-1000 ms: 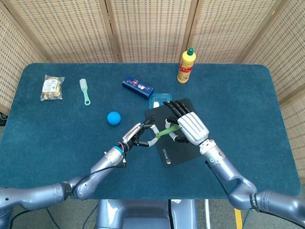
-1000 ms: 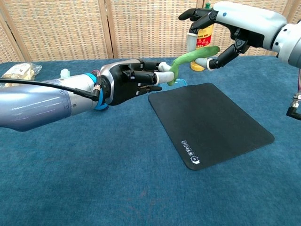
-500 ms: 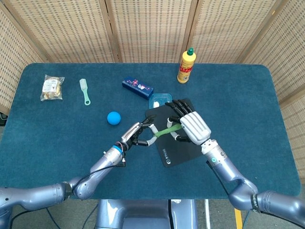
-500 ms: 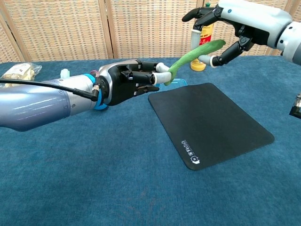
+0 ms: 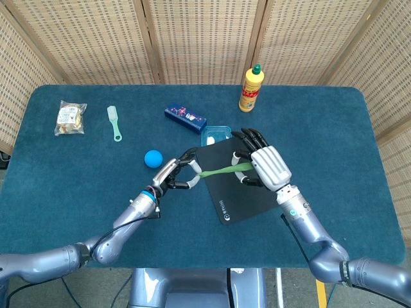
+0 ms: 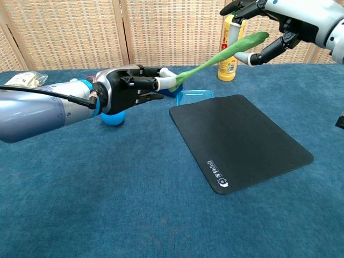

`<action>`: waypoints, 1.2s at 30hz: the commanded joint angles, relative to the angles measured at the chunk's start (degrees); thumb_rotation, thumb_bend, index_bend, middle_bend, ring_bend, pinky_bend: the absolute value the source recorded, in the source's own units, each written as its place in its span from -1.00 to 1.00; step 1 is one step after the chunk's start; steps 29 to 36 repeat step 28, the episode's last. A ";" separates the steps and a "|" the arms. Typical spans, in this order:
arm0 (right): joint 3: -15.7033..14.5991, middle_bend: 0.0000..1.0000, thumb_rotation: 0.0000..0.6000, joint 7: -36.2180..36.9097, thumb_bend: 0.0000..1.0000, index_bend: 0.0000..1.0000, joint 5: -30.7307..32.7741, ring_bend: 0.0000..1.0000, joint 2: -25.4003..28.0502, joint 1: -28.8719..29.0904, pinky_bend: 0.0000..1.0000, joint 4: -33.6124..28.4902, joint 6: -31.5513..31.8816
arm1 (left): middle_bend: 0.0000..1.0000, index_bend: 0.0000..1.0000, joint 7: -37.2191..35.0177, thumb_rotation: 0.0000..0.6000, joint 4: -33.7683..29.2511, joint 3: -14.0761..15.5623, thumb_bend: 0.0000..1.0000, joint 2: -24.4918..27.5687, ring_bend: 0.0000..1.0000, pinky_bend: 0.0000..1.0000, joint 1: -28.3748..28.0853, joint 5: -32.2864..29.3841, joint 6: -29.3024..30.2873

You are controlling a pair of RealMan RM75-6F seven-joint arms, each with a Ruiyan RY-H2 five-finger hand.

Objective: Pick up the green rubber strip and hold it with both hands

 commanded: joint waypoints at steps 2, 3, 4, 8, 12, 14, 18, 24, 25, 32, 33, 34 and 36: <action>0.41 -0.63 1.00 0.03 0.13 0.65 0.66 -1.00 0.18 -0.21 -1.00 -0.37 0.16 | -1.00 0.52 -0.14 1.00 0.02 -0.04 -0.09 0.99 -1.00 -1.00 0.60 0.07 0.01; 0.53 -0.63 1.00 -0.02 0.13 0.65 0.79 -1.00 0.24 -0.25 -1.00 -0.42 0.23 | -1.00 0.52 -0.22 1.00 0.04 -0.06 -0.09 1.29 -1.00 -1.00 0.78 0.11 0.02; 0.64 -0.63 1.00 -0.08 0.13 0.65 0.91 -1.00 0.30 -0.29 -1.00 -0.44 0.31 | -1.00 0.52 -0.29 1.00 0.05 -0.06 -0.09 1.59 -1.00 -1.00 0.96 0.17 0.03; 1.10 -0.63 1.00 -0.82 0.13 0.65 1.11 -1.00 0.74 -0.51 -1.00 0.20 0.96 | -1.00 0.52 -1.03 1.00 0.33 -0.02 -0.09 4.00 -1.00 -1.00 2.28 0.76 -0.07; 1.12 -0.63 1.00 -1.53 0.13 0.64 0.61 -1.00 0.97 -0.72 -1.00 1.32 1.72 | -1.00 0.52 -1.25 1.00 0.88 0.06 -0.09 6.20 -1.00 -1.00 3.22 1.56 -0.08; 1.23 -0.63 1.00 -1.55 0.13 0.64 0.36 -1.00 1.15 -0.89 -1.00 2.16 2.23 | -1.00 0.52 -1.39 1.00 1.51 -0.01 -0.09 7.92 -1.00 -1.00 4.01 1.78 0.17; 1.54 -0.63 1.00 -0.84 0.13 0.64 0.49 -1.00 1.47 -1.12 -1.00 3.33 2.58 | -1.00 0.52 -1.95 1.00 2.50 -0.12 -0.09 11.06 -1.00 -1.00 5.51 2.11 0.47; 1.09 -0.63 1.00 -0.38 0.13 0.64 0.60 -1.00 2.09 -1.79 -1.00 3.86 2.60 | -1.00 0.52 -1.81 1.00 3.42 0.34 -0.09 15.39 -1.00 -1.00 7.73 3.42 1.81; 0.86 -0.63 1.00 -0.43 0.13 0.64 0.53 -1.00 2.23 -1.95 -1.00 3.70 2.54 | -1.00 0.53 -1.87 1.00 2.87 0.42 -0.09 16.44 -1.00 -1.00 8.34 3.68 2.25; 0.13 -0.63 1.00 -0.78 0.13 0.65 0.15 -1.00 2.37 -2.23 -1.00 3.35 2.34 | -1.00 0.53 -2.34 1.00 1.21 0.64 -0.09 19.01 -1.00 -1.00 9.60 4.46 2.73; 0.13 -0.63 1.00 -0.78 0.13 0.65 0.15 -1.00 2.37 -2.23 -1.00 3.35 2.34 | -1.00 0.53 -2.34 1.00 1.21 0.64 -0.09 19.01 -1.00 -1.00 9.60 4.46 2.73; 0.13 -0.63 1.00 -0.78 0.13 0.65 0.15 -1.00 2.37 -2.23 -1.00 3.35 2.34 | -1.00 0.53 -2.34 1.00 1.21 0.64 -0.09 19.01 -1.00 -1.00 9.60 4.46 2.73; 0.13 -0.63 1.00 -0.78 0.13 0.65 0.15 -1.00 2.37 -2.23 -1.00 3.35 2.34 | -1.00 0.53 -2.34 1.00 1.21 0.64 -0.09 19.01 -1.00 -1.00 9.60 4.46 2.73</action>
